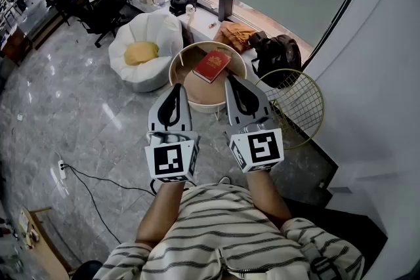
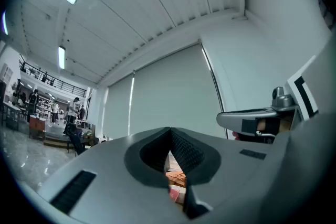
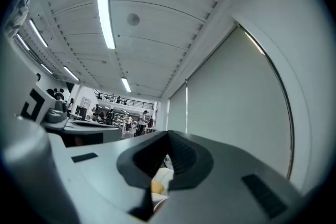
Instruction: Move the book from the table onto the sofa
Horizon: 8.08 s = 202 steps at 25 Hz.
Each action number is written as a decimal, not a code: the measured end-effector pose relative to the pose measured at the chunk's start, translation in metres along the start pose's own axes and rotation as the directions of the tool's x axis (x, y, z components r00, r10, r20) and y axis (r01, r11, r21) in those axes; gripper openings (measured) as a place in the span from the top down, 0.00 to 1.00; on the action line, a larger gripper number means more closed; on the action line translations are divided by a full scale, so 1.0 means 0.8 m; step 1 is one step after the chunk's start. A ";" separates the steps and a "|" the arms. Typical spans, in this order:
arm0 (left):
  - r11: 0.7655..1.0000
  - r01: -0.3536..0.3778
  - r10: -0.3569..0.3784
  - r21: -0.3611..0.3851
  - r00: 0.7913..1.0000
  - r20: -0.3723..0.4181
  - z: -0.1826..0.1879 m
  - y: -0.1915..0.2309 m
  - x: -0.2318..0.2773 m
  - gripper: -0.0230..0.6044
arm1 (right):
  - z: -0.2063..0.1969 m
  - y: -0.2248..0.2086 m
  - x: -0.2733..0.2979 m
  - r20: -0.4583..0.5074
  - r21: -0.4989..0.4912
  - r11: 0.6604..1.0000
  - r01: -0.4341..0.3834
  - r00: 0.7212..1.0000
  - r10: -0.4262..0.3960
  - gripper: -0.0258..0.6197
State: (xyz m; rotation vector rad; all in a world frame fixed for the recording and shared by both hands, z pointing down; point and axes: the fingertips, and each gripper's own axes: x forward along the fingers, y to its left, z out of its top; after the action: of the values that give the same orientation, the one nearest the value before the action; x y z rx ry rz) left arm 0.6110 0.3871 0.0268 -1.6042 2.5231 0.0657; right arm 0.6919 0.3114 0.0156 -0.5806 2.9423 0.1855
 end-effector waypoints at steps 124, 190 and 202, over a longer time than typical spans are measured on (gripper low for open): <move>0.727 0.498 -0.642 -0.472 0.249 -0.725 -0.923 0.092 0.642 0.68 | -0.928 -0.279 0.451 -0.820 0.265 0.516 0.814 0.472 -0.323 0.64; 0.704 0.321 -0.626 -0.634 -0.142 -0.767 -1.132 0.054 0.602 0.38 | -1.149 -0.263 0.408 -0.897 0.434 0.347 0.832 0.436 0.075 0.46; 0.720 0.313 -0.623 -0.619 -0.099 -0.776 -1.089 0.067 0.604 0.39 | -1.106 -0.259 0.423 -0.894 0.435 0.393 0.810 0.439 0.083 0.45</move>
State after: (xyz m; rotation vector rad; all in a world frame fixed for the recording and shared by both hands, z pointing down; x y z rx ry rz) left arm 0.2718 -0.1255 0.8124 -3.4973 2.1389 -1.3494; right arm 0.3647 -0.1329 0.8124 -1.5024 2.6997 -2.1002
